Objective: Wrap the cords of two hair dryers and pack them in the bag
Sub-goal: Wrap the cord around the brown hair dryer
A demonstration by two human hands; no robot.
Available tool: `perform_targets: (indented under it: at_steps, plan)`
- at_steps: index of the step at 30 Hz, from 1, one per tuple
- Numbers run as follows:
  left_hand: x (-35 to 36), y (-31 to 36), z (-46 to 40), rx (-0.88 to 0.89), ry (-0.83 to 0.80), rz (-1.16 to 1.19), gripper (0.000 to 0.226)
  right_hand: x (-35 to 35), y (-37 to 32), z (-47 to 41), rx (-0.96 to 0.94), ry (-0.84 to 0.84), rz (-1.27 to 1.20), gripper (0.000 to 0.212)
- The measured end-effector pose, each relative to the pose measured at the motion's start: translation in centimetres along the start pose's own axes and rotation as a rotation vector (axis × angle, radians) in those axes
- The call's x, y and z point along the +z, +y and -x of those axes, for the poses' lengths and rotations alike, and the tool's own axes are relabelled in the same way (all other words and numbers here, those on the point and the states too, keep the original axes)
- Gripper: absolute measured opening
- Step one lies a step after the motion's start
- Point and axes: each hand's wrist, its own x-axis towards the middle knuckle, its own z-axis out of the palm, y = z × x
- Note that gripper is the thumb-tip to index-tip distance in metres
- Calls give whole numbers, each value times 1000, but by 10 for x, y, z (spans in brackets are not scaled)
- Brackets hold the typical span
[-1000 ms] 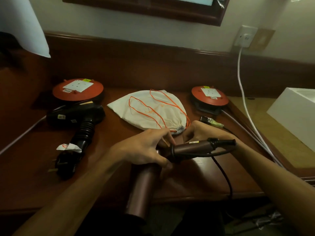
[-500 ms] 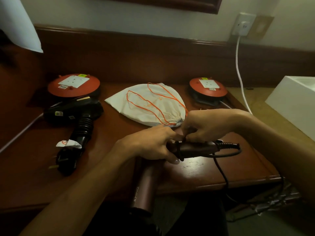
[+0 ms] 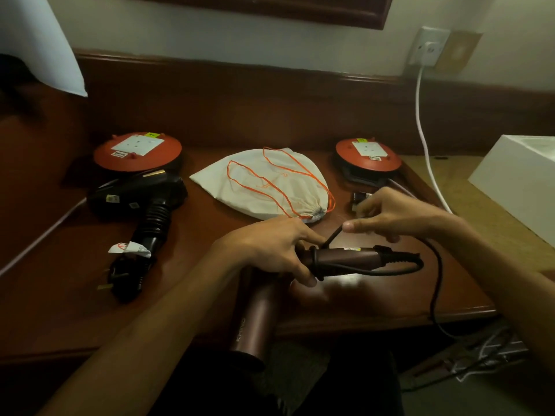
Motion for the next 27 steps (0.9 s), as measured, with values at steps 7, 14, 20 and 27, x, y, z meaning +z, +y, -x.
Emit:
perform_targets:
  at_steps: [7,14,20,27]
  plan:
    - [8,9,-11,14,-5,-40,62,15,-60,43,-288,-65,110,22]
    - [9,-8,0,10,91,115,53,51,-61,63,-333,-1,20,21]
    - [6,-19,7,-8,170,185,56,82,-46,86,-343,117,-14,25]
    - [7,-22,11,13,134,251,58,110,3,63,-137,24,-206,25]
